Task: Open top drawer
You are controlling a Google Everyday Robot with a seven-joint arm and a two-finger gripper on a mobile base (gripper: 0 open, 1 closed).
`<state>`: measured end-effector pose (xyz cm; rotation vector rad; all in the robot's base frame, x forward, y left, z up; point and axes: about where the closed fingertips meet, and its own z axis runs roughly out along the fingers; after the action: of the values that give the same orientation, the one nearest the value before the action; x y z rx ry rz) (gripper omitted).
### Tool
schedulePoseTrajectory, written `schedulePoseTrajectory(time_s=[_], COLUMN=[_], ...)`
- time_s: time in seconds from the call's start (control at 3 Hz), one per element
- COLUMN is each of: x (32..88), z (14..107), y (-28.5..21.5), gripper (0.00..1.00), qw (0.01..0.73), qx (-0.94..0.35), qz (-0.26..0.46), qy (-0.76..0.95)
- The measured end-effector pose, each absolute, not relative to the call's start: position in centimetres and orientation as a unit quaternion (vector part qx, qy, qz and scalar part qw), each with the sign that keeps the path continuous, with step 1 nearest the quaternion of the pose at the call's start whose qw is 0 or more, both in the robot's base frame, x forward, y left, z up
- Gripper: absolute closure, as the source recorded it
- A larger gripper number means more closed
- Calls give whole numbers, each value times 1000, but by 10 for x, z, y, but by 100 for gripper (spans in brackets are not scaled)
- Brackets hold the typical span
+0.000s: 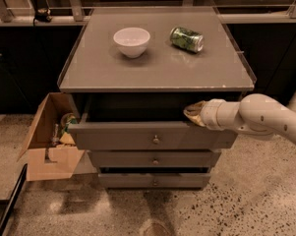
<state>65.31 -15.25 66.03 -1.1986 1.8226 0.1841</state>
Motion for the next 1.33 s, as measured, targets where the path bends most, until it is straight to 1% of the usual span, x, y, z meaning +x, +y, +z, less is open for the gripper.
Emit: schedulePoseTrajectory(time_s=[0.33,0.67,1.33], x=[632,632,612], z=[661,665,661], y=[-153,-153,-150], gripper=[100,100,100], qw=[462,462,456], qx=[-476,-476,-469], qz=[79,79,92], qy=[745,745,751])
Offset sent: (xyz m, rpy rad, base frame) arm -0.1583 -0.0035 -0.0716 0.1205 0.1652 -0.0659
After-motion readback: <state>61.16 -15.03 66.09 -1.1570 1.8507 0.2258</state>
